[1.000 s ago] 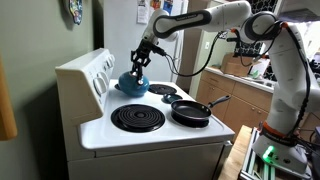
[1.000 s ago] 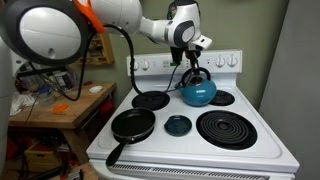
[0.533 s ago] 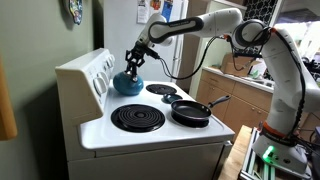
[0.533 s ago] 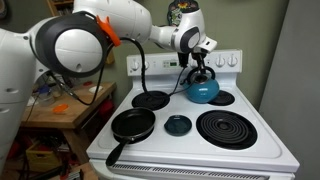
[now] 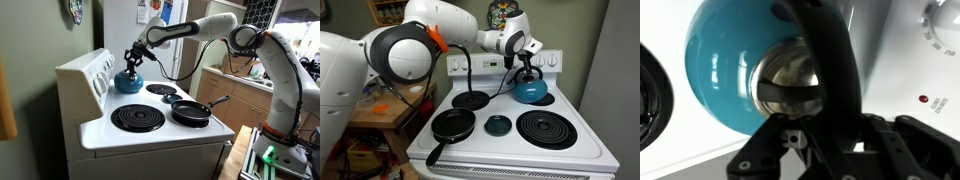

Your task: Place the teapot on the front right plate and the pan on the front left plate of the stove

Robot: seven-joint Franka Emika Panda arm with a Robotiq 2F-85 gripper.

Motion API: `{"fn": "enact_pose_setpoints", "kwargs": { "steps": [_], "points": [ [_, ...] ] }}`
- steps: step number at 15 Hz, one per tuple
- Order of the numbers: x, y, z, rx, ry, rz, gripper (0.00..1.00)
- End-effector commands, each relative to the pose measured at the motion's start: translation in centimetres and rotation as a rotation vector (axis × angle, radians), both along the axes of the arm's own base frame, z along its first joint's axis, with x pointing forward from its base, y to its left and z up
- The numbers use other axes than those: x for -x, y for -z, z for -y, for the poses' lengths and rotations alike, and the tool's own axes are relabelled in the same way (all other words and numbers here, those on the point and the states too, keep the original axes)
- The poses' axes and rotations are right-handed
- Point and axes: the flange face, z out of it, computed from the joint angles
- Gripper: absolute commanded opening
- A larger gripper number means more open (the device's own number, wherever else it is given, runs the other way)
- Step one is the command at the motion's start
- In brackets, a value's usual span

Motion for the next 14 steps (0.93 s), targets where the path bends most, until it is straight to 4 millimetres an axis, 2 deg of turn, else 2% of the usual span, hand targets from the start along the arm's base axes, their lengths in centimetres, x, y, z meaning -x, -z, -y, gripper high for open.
{"fn": "enact_pose_setpoints", "kwargs": {
  "steps": [1, 9, 12, 13, 14],
  "points": [
    [-0.9, -0.9, -0.1, -0.049, 0.039, 0.045, 0.02],
    [-2.3, 0.7, 0.4, -0.057, 0.058, 0.103, 0.02],
    [-2.5, 0.8, 0.6, -0.057, 0.058, 0.119, 0.02],
    [-2.6, 0.8, 0.6, -0.057, 0.059, 0.120, 0.06],
    [-2.6, 0.7, 0.6, -0.062, 0.070, 0.120, 0.34]
  ]
}}
